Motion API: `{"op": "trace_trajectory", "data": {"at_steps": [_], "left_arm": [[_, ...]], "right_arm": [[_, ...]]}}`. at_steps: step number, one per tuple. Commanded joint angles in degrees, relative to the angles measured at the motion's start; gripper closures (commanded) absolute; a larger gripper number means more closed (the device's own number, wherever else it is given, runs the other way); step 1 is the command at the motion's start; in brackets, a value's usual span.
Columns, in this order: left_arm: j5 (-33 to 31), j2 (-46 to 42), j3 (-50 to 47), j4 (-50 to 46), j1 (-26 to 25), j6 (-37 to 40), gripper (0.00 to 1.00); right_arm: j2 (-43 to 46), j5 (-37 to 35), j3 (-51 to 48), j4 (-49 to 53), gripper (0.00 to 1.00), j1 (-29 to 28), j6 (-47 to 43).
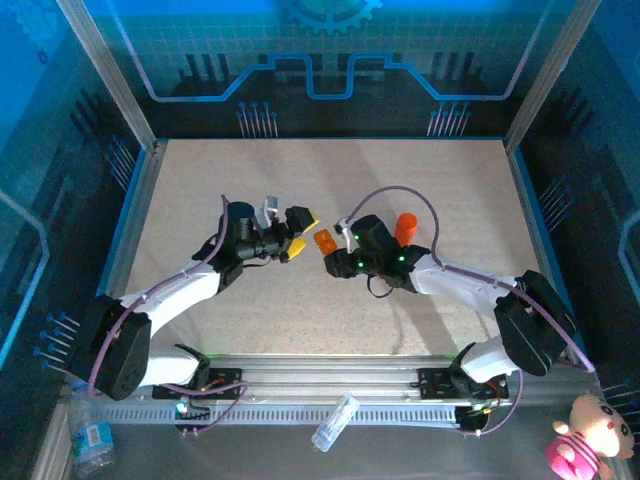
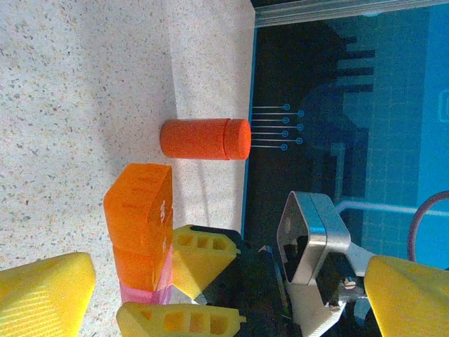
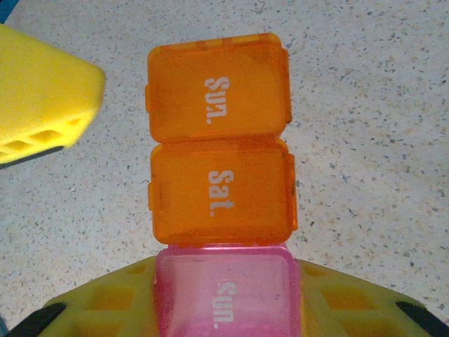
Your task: Sort the pills into containers
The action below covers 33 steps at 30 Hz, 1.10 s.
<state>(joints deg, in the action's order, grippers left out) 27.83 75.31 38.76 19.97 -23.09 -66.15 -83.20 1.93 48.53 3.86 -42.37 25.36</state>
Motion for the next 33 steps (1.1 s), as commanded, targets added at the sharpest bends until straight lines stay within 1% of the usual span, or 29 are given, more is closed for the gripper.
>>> {"op": "trace_trajectory", "data": {"at_steps": [1, 23, 33], "left_arm": [[-0.6, 1.0, 1.8, 2.4, -0.7, -1.3, 0.01], [-1.4, 1.7, 2.3, 3.1, -1.6, -1.6, 0.01], [-1.6, 3.0, 3.9, 3.9, -3.0, -2.2, 0.01]], "right_arm": [[-0.5, -0.4, 2.9, 0.1, 0.64, -1.0, 0.7], [-3.8, -0.7, 4.2, -0.6, 0.65, -3.0, 0.9], [-5.7, -1.0, 4.8, -0.5, 0.66, -4.0, 0.8]]}}
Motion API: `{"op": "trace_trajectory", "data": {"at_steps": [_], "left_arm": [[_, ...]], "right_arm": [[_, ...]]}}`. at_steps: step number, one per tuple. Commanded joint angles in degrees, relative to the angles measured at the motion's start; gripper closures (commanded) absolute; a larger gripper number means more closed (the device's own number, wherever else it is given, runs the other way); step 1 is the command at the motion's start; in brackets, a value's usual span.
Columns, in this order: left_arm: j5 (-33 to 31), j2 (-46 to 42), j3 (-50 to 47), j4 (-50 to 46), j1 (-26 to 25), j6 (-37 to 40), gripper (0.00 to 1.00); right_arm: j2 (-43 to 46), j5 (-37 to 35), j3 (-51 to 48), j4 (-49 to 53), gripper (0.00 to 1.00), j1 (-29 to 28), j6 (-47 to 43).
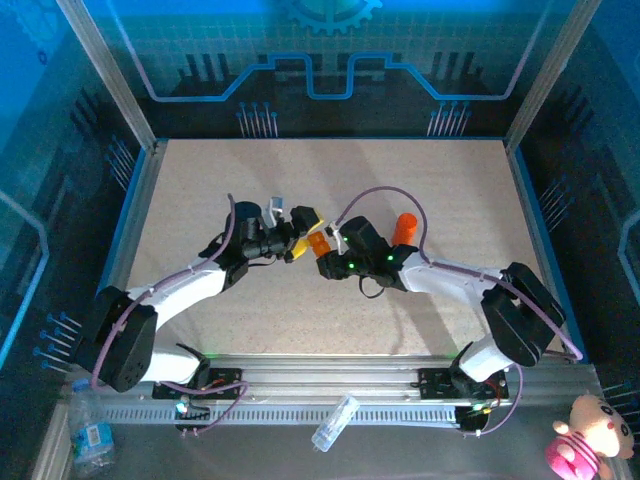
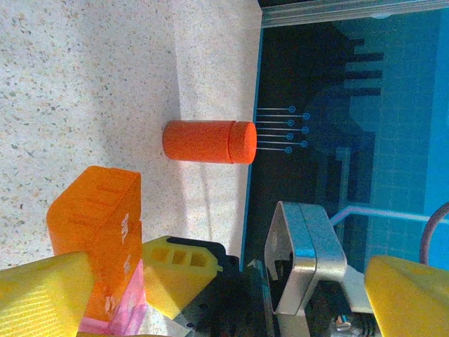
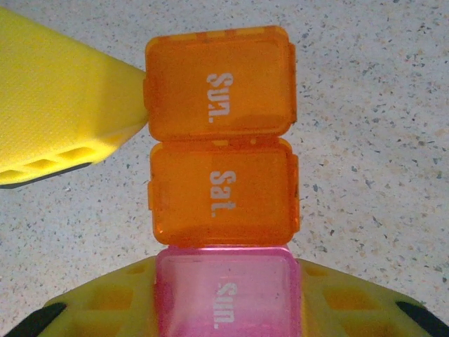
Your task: Sort the pills into containers
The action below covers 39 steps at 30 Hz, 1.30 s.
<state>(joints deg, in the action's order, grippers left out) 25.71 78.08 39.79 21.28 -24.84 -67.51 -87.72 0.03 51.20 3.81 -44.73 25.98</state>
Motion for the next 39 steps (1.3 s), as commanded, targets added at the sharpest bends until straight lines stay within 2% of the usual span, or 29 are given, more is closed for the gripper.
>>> {"op": "trace_trajectory", "data": {"at_steps": [1, 8, 12, 14, 19, 23, 27, 29, 31, 33, 39], "left_arm": [[0.5, 0.2, 3.1, 2.6, -1.4, -1.0, 0.01], [0.0, -1.4, 5.0, 2.3, -2.0, -1.2, 0.01], [-3.4, -3.8, 5.8, -4.0, -1.3, 2.6, 0.01], [-5.6, -5.7, 5.9, -8.3, 0.2, 5.4, 0.01], [-8.6, -8.5, 5.1, -16.0, 5.4, 11.9, 0.01], [-8.1, -8.9, 3.2, -16.7, 8.9, 12.9, 0.01], [-7.9, -9.0, 2.6, -17.2, 10.1, 13.8, 0.01], [-7.9, -9.0, 2.6, -17.5, 10.2, 14.3, 0.01], [-7.8, -9.0, 2.3, -17.5, 10.4, 14.5, 0.01], [-7.5, -9.0, 2.1, -17.3, 10.6, 14.6, 0.01], [-6.9, -8.9, 2.2, -17.7, 10.9, 15.7, 0.01]], "right_arm": [[-1.7, 0.7, 2.2, -0.3, 0.66, -1.6, 0.2], [-3.8, -0.1, 2.0, -0.9, 0.66, -1.9, 0.1], [-3.7, -1.5, 1.0, -0.9, 0.66, -1.9, -1.5], [-4.1, -2.1, 0.8, 0.1, 0.65, -1.8, -4.8], [-8.3, 2.2, 2.3, 3.0, 0.6, -1.5, -17.8], [-13.5, 2.0, 6.9, 8.0, 0.6, -1.7, -22.0], [-16.5, 1.4, 9.3, 9.8, 0.59, -1.7, -23.3], [-17.4, 0.9, 9.7, 10.5, 0.51, -1.7, -23.6], [-17.7, -0.1, 9.6, 11.5, 0.37, -1.6, -23.4], [-17.1, -0.9, 8.9, 12.2, 0.29, -1.7, -22.8], [-13.0, -4.7, 5.0, 14.3, 0.27, -2.0, -19.0]]}}
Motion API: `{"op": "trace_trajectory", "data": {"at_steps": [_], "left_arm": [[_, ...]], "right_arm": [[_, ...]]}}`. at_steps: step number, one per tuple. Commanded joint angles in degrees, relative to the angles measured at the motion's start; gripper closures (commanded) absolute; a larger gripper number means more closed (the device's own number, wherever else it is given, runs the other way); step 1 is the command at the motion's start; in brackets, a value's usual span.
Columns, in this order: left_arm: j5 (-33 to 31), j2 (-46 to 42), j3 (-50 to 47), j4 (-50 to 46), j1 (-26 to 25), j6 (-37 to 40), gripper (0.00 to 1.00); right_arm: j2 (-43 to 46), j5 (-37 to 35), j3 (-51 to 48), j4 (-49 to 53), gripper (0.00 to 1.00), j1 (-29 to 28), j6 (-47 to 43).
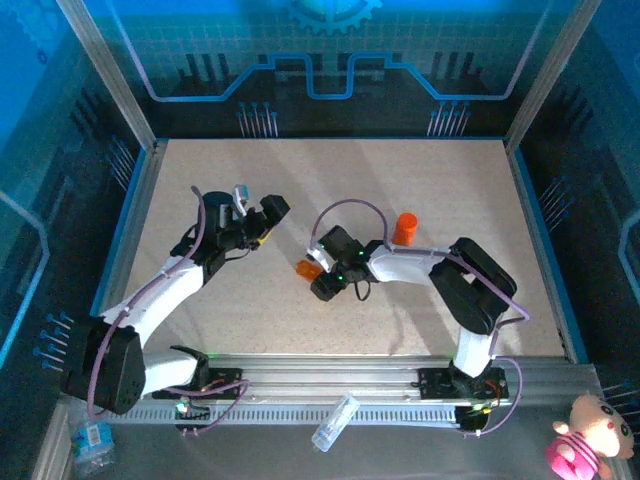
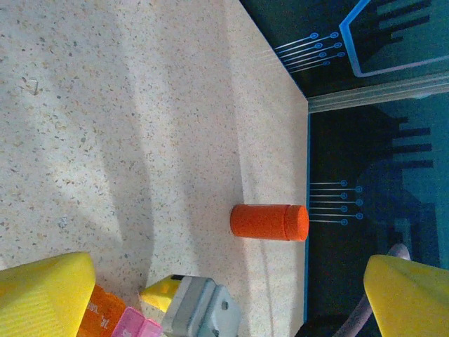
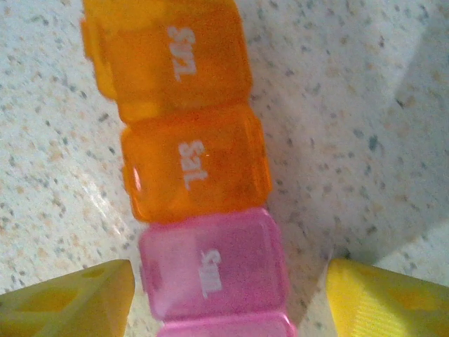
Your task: Sort the pills into containers
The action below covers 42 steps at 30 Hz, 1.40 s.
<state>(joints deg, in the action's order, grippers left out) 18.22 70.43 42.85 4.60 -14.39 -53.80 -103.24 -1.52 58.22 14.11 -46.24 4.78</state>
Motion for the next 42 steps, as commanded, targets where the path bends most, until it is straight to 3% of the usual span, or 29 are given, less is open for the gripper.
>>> {"op": "trace_trajectory", "data": {"at_steps": [1, 10, 14, 21, 25, 32, 42], "left_arm": [[0.8, -1.2, -0.9, -1.2, 0.5, 2.2, 0.01], [1.8, -1.0, -0.2, -3.7, 0.6, 5.5, 0.01], [2.2, -0.7, 0.5, -5.7, 0.6, 7.6, 0.01], [0.1, 0.2, 4.0, -16.0, 0.3, 17.3, 0.01], [-6.7, 2.9, 7.5, -24.8, -4.1, 26.3, 0.01], [-19.4, 8.7, 11.2, -33.3, -12.4, 34.0, 0.01], [-24.5, 14.7, 13.2, -33.0, -17.5, 37.2, 0.01]], "right_arm": [[2.7, -4.7, -2.4, 4.4, 0.27, -0.5, 2.8], [-0.2, -13.3, 2.9, 8.5, 0.29, 4.9, 6.7], [-0.4, -10.5, 5.3, 7.9, 0.3, 8.9, 8.5], [8.6, -6.2, 1.8, 5.6, 0.3, 9.3, 15.4], [7.7, -3.4, 3.3, 4.1, 0.29, 10.5, 20.2], [-1.0, -2.4, 10.2, 4.8, 0.29, 10.6, 22.0], [-4.8, -2.8, 9.8, 3.3, 0.3, 11.2, 22.8]]}}
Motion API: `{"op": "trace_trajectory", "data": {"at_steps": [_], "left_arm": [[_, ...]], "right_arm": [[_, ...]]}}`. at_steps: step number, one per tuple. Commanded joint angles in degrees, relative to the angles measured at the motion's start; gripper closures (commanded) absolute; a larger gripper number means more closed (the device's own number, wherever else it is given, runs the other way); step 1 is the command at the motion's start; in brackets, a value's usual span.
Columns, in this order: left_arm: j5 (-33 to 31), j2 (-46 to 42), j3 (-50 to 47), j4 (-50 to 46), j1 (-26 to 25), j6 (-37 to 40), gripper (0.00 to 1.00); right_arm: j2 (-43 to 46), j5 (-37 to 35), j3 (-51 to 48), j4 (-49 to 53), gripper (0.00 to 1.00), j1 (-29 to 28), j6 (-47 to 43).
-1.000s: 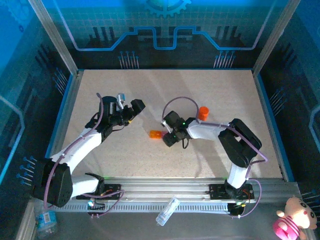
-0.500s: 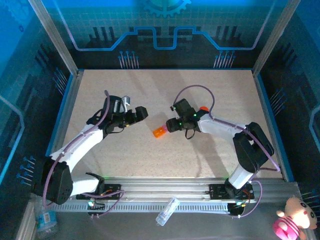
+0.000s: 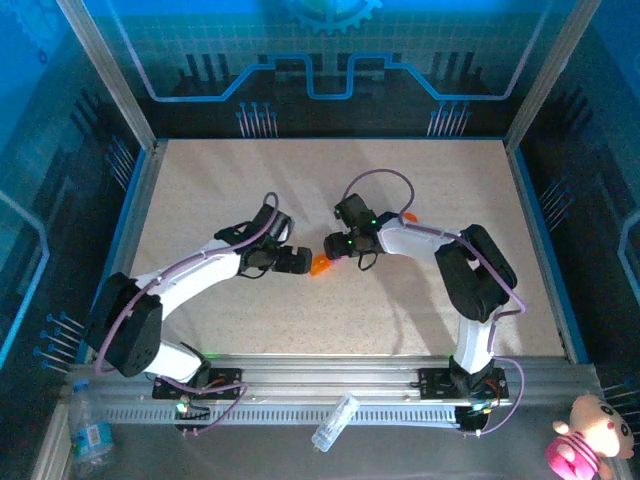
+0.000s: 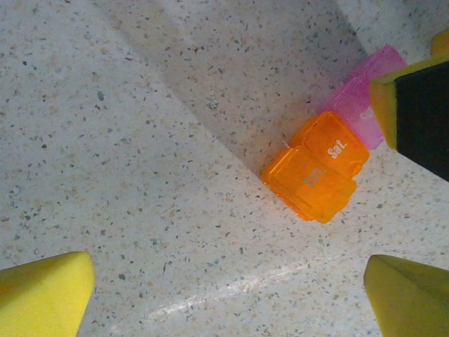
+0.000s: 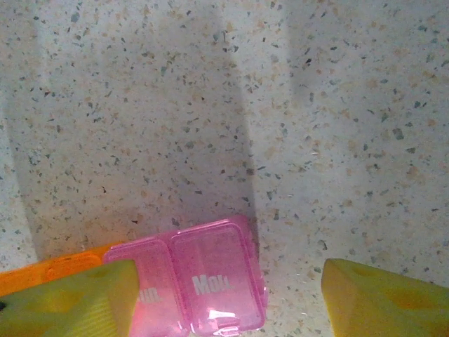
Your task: Sort the pills into containers
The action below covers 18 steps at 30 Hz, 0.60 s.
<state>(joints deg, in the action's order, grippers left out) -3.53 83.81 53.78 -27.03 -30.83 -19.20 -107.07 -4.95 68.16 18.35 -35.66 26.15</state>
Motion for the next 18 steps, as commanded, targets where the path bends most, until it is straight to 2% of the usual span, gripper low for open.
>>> {"op": "trace_trajectory", "data": {"at_steps": [1, 9, 18], "left_arm": [[-2.9, 1.9, 2.4, -1.2, -1.4, 2.6, 0.01], [-4.4, 4.7, 3.7, 0.0, -4.8, 4.2, 0.01], [-5.9, 8.3, 5.1, 0.0, -6.3, 4.9, 0.01]], "right_arm": [[-1.1, 0.6, -0.5, -1.2, 0.3, 0.7, 1.4], [-2.2, 0.9, -2.5, -2.7, 0.3, 0.8, 1.6], [-2.4, 1.3, -3.5, -3.7, 0.31, 0.8, 1.8]]}}
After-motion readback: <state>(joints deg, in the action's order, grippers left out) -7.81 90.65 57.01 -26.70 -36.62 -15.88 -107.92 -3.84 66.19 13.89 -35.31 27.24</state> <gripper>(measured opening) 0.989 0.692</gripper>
